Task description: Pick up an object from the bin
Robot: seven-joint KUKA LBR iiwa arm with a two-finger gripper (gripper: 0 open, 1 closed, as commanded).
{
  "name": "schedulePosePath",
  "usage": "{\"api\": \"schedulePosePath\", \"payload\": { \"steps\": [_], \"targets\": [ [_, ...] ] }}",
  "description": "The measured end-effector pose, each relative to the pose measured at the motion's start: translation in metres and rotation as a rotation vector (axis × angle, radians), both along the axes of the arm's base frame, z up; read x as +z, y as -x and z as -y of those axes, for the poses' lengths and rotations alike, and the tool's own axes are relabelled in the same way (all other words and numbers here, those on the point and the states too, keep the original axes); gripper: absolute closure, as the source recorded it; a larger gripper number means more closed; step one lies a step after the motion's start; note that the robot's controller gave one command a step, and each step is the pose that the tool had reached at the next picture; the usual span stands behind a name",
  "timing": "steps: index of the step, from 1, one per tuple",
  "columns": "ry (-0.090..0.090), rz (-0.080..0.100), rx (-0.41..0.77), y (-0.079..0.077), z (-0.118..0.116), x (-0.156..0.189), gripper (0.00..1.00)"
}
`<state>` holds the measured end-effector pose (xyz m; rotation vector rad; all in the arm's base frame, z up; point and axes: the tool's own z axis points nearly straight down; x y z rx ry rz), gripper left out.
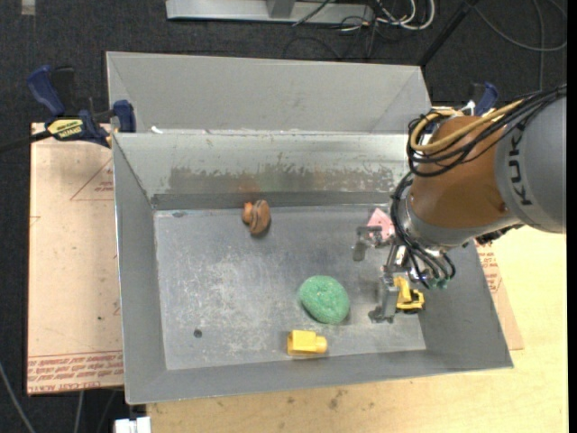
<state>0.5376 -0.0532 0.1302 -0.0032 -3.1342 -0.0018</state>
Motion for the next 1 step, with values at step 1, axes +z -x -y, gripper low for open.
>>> {"api": "schedulePosePath", "payload": {
  "steps": [1],
  "targets": [
    [0.001,0.008,0.001,-0.0019,-0.0001,0.0042,0.00]
  ]
}}
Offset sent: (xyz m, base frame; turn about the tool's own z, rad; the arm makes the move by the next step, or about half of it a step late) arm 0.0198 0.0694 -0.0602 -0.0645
